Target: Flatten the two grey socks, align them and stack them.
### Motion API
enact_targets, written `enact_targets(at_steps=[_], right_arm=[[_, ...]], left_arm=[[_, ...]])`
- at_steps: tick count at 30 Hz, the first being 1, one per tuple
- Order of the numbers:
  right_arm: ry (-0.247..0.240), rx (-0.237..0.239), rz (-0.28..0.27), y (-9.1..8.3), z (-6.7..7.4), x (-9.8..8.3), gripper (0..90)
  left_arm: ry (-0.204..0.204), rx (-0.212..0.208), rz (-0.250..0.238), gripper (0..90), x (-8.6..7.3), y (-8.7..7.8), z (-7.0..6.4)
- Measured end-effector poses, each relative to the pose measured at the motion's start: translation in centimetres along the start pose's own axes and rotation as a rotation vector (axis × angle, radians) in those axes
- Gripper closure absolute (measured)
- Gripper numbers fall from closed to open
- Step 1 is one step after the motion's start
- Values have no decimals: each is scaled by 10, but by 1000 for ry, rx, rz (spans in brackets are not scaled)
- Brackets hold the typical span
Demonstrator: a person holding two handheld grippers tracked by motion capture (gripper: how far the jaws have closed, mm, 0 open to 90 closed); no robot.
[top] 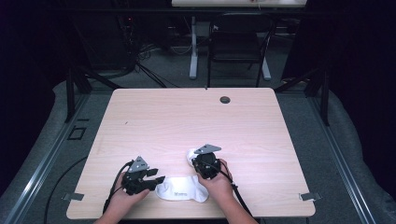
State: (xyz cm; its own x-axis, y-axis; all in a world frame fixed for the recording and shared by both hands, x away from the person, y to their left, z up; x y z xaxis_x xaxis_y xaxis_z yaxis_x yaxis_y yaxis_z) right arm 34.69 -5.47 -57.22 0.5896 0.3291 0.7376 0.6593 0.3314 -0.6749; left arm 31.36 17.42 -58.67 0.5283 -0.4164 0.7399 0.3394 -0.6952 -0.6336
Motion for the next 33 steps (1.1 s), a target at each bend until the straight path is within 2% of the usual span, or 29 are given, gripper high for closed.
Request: enact_targets(at_steps=[2,3,6,7,12,13,15,16,17,18,24,26,29,33], right_arm=[[2,6,-13,-2,-1,1,900],[14,21,-41,-8,-3,4,900],[28,31,-55,-13,-7,6,900],[50,37,-65,-16,-11,7,900],[72,34,-78,-21,-18,8,900],[75,31,-83,-24,-21,7,900],[71,32,-80,-25,-23,7,900],[75,28,-87,-25,-24,6,900],[78,28,-87,-26,-27,4,900],[77,28,-86,-27,-28,4,900],[98,29,-88,-26,-33,0,899],[103,33,-93,-26,-33,0,899],[105,33,-96,-26,-33,-1,900],[98,35,-97,-27,-32,-1,899]], left_arm=[[2,-1,-2,540,2,0,-1],[8,-2,-5,540,5,1,-2],[16,0,-10,540,10,2,-3],[20,-1,-17,549,17,5,-3],[40,6,-12,581,31,19,-4],[50,8,-6,649,37,27,-4],[57,14,-6,756,40,30,-4],[58,17,-9,756,43,34,-4],[58,22,-14,847,47,38,-4],[58,30,-18,897,50,40,-3],[66,25,-41,900,75,56,-5],[57,21,-31,900,83,64,-4],[63,15,-31,900,86,70,-5],[66,15,3,900,86,83,-5]])
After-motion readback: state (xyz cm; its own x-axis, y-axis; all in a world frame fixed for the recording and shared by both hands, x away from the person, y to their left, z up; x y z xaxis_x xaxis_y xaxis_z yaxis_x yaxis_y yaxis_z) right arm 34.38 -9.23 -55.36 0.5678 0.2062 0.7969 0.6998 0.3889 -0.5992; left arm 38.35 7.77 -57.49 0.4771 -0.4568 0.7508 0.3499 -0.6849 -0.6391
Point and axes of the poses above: each handheld gripper's, and its own axes: y roughly forward along the jaws, x roughly out of its top, z roughly to its left, the point moved 3 cm from there along y, roughly forward along the jaws, and after that the axes turned 10 degrees about -x, right-handed, at the moved point
